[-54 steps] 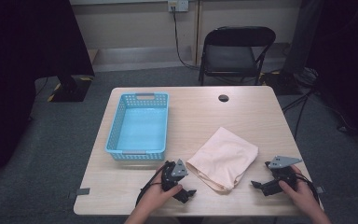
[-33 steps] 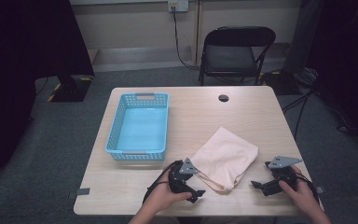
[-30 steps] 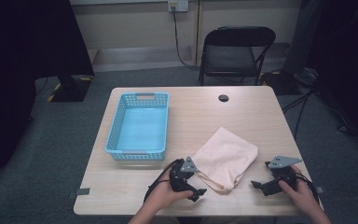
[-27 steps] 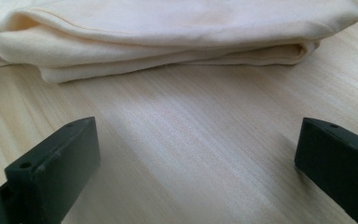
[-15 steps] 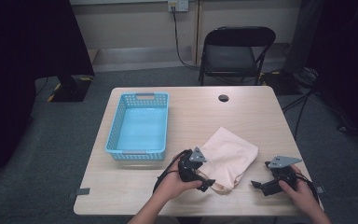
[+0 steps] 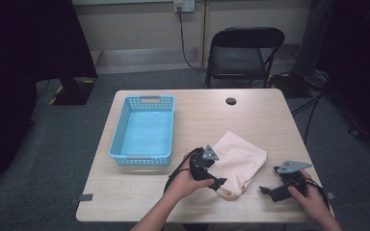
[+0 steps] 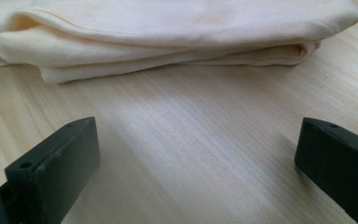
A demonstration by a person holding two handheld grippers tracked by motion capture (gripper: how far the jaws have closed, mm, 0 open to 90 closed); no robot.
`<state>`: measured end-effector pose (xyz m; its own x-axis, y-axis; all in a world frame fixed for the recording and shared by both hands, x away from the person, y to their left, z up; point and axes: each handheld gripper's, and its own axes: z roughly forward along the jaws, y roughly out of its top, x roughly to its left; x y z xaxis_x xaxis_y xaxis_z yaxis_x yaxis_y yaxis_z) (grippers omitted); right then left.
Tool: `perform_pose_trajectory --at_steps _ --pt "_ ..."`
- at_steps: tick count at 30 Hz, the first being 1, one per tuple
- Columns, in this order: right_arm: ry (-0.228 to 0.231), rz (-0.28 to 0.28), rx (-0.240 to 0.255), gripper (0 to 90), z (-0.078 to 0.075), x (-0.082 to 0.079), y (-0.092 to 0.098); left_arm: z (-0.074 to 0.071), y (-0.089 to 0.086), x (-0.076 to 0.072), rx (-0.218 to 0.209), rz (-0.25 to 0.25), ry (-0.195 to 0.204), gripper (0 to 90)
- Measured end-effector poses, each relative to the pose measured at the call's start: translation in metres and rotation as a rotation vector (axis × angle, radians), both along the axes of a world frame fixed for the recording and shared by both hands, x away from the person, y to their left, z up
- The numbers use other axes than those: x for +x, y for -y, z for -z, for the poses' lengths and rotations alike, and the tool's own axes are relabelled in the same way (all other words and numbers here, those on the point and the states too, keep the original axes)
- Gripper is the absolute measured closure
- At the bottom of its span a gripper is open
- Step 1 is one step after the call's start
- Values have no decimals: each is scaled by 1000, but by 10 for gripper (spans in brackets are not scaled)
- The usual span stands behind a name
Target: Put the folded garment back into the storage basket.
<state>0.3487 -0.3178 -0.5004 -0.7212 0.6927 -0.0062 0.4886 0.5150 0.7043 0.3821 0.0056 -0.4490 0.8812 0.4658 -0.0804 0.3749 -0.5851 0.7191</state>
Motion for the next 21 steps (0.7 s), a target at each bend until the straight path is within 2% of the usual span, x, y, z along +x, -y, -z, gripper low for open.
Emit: perform_pose_trajectory --at_steps 7,15,19,21 --pt "-1 0 1 0 0 0 0 -3 15 9 28 2 19 61" --pt "-1 -1 1 0 0 0 0 0 28 21 28 -25 13 64" --pt "-1 -1 1 0 0 0 0 2 32 24 38 -26 11 64" --pt "-1 -2 1 0 0 0 0 4 35 27 56 -27 13 66"
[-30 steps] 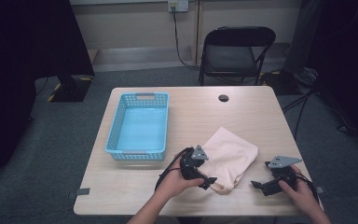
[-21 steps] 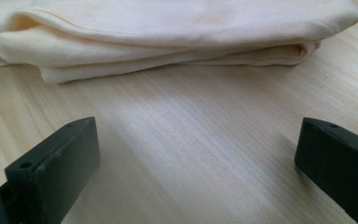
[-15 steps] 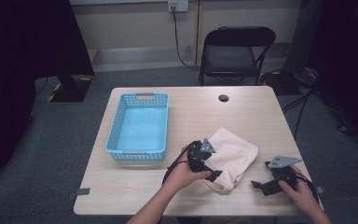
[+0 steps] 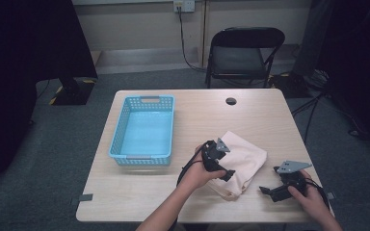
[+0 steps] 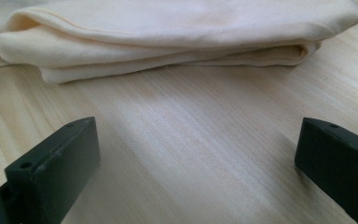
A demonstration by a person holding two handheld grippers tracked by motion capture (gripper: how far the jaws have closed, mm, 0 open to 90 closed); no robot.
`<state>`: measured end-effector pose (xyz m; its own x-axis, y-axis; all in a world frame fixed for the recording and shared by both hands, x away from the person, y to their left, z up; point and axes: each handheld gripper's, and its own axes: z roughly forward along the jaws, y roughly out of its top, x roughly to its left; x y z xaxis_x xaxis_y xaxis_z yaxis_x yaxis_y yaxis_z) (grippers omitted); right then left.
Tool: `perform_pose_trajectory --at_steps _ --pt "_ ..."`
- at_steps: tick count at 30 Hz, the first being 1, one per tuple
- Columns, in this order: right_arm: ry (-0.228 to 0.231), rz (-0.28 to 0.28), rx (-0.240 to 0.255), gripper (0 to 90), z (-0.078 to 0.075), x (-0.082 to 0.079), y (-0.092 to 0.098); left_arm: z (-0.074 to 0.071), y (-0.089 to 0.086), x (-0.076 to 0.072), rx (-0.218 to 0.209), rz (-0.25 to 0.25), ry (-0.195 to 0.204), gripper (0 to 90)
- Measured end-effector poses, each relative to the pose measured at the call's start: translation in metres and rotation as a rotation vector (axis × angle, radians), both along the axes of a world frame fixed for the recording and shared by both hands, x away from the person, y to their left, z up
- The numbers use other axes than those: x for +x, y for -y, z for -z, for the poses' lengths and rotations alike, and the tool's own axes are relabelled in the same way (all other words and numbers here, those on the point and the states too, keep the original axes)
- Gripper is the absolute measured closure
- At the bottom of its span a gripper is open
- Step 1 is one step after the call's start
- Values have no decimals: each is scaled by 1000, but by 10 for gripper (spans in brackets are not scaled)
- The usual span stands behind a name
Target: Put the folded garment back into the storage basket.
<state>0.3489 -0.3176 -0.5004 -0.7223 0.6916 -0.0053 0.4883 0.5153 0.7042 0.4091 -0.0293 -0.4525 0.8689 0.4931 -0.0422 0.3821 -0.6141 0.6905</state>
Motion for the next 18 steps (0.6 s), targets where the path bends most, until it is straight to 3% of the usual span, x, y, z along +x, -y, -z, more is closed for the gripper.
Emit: perform_pose_trajectory --at_steps 3,8,11,14,18 --pt "0 0 0 0 0 0 0 3 4 4 19 -8 6 66" --pt "0 0 0 0 0 0 0 10 12 11 12 -24 -8 77" --pt "-1 0 1 0 0 0 0 14 17 15 35 -26 8 92" --pt "-1 -1 0 0 0 0 0 19 21 20 14 -45 -17 94" --pt "0 -1 0 0 0 0 0 30 23 20 62 -40 51 96"
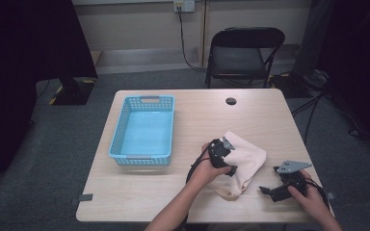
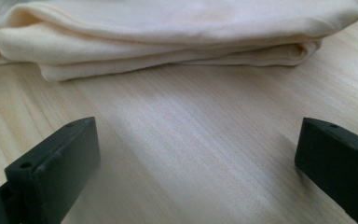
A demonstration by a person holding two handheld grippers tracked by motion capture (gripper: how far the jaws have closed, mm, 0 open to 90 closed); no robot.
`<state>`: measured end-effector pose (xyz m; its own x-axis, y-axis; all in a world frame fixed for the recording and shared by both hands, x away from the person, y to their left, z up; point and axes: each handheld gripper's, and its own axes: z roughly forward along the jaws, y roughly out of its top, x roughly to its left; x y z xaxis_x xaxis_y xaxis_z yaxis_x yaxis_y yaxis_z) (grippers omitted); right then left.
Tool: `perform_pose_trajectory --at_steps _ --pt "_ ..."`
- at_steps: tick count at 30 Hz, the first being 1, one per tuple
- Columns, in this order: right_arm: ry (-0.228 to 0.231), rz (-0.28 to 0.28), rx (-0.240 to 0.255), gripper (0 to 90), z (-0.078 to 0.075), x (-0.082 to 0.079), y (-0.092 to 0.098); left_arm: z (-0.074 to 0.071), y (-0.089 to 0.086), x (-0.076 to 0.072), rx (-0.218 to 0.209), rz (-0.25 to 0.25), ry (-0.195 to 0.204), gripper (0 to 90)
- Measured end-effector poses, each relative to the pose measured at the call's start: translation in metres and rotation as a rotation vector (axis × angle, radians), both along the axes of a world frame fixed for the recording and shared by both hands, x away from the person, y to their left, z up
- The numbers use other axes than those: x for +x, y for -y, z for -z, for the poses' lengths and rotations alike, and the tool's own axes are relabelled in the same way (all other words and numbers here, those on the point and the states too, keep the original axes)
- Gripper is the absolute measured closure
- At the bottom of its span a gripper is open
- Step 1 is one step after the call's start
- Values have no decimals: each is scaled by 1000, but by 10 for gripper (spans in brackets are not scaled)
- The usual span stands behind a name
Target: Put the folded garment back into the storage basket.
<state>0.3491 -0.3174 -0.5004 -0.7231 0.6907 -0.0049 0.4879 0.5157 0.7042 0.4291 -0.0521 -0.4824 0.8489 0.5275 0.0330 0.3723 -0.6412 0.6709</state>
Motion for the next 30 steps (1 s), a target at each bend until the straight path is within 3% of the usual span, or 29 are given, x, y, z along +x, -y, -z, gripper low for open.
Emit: perform_pose_trajectory --at_steps 2,8,13,18,22,30 --pt "0 0 0 0 0 0 0 2 3 -4 32 18 20 60" --pt "0 -1 0 0 0 0 0 5 -1 -6 -2 4 12 34" --pt "0 -1 0 0 0 0 0 2 -1 -6 21 -2 1 71" --pt "0 -1 0 0 0 0 0 -5 -1 -10 53 19 -37 270" --pt "0 0 0 0 0 0 0 -13 -2 -16 111 72 -73 422" --pt "0 0 0 0 0 0 0 -16 -11 -17 120 96 -111 596"
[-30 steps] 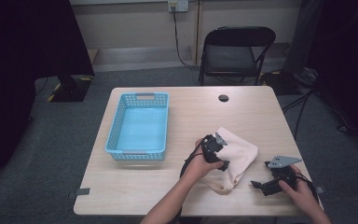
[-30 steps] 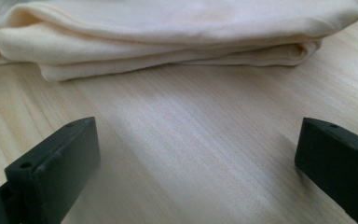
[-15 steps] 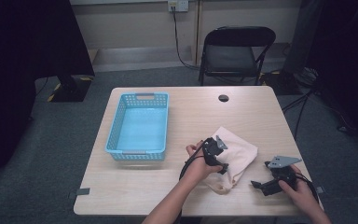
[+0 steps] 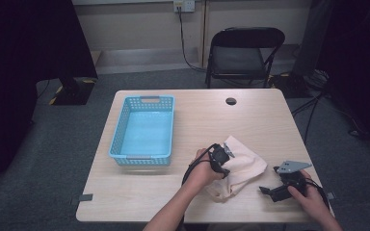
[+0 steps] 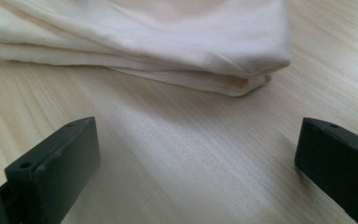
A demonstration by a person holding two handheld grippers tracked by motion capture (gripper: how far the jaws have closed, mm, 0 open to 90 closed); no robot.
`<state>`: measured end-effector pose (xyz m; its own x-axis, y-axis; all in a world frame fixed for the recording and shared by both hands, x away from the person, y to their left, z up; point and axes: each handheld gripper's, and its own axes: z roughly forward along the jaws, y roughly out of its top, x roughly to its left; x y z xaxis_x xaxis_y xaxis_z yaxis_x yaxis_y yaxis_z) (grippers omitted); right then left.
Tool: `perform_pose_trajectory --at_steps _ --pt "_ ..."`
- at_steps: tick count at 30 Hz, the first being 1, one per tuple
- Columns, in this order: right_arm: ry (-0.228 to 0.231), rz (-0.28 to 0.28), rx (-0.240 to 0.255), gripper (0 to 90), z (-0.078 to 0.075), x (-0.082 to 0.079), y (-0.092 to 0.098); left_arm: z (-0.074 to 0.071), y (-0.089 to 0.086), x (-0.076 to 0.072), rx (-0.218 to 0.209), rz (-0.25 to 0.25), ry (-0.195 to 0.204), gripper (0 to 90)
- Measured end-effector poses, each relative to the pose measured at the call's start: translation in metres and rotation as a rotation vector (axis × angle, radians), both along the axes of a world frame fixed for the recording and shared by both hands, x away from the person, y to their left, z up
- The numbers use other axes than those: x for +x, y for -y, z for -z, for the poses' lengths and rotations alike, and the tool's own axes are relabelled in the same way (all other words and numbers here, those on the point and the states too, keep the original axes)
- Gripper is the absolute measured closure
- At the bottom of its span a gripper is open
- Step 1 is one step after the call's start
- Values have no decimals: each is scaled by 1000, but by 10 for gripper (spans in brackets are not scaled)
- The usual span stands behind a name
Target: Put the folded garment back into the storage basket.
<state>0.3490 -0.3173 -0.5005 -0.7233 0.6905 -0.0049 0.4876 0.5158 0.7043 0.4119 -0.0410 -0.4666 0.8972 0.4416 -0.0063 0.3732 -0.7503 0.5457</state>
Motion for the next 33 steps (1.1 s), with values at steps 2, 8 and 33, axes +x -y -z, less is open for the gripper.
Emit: perform_pose_trajectory --at_steps 2,8,33 --pt "0 0 0 0 0 0 0 -1 -3 0 -7 -21 -30 700" --pt "0 0 0 0 0 0 0 4 -20 0 -140 -74 -113 745" --pt "0 -1 0 0 0 0 0 -67 -53 -18 -381 -79 16 779"
